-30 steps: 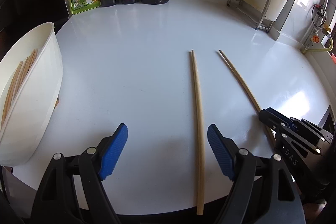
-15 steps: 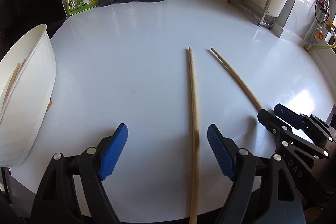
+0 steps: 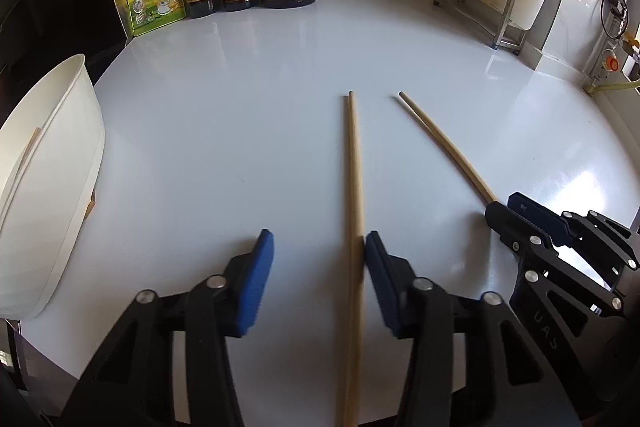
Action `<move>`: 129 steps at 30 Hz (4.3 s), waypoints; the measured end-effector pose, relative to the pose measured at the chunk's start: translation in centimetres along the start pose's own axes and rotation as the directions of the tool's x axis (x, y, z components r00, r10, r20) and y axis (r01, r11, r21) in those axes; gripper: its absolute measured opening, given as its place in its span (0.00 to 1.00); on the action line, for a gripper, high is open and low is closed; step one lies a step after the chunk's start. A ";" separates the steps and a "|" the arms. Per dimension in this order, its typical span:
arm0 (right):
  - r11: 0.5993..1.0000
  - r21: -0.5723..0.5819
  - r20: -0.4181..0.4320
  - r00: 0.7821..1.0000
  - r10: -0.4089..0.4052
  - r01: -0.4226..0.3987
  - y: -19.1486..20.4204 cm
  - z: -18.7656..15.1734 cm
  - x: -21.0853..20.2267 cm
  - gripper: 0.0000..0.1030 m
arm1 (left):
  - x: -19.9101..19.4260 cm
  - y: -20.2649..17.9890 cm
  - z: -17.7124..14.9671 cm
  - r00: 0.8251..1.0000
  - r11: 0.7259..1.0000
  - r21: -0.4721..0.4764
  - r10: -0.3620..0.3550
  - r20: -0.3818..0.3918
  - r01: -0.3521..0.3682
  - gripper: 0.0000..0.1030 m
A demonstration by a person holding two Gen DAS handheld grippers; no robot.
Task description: Organize utensils
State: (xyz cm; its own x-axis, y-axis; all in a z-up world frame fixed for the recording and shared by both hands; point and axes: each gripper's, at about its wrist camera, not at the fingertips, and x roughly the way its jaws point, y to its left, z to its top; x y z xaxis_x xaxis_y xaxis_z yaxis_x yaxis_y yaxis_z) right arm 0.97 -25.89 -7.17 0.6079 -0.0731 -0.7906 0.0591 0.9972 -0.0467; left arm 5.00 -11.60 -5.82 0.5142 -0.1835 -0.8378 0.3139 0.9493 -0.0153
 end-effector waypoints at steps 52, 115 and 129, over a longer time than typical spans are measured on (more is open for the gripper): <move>0.894 -0.097 0.010 0.897 0.441 -0.438 28.6 14.3 -1.7 0.06 | -9.9 30.6 1.3 0.977 0.928 -0.361 0.156 0.147 -0.094 0.07; 0.939 -0.102 0.101 0.936 0.338 -0.328 26.1 7.9 -7.3 0.39 | -14.9 28.5 -4.3 0.949 0.911 -0.370 0.262 0.174 -0.183 0.78; 0.941 -0.102 0.115 0.936 0.332 -0.322 25.7 7.5 -7.8 0.44 | -15.7 28.3 -4.6 0.939 0.905 -0.379 0.281 0.196 -0.192 0.93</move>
State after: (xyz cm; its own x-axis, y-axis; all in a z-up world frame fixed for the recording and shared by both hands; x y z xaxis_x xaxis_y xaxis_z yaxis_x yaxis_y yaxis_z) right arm 3.68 0.18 2.38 0.6795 0.2607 -0.6858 -0.2203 0.9641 0.1483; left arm 2.13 19.34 4.40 0.7275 0.0448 -0.6847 -0.1175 0.9913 -0.0600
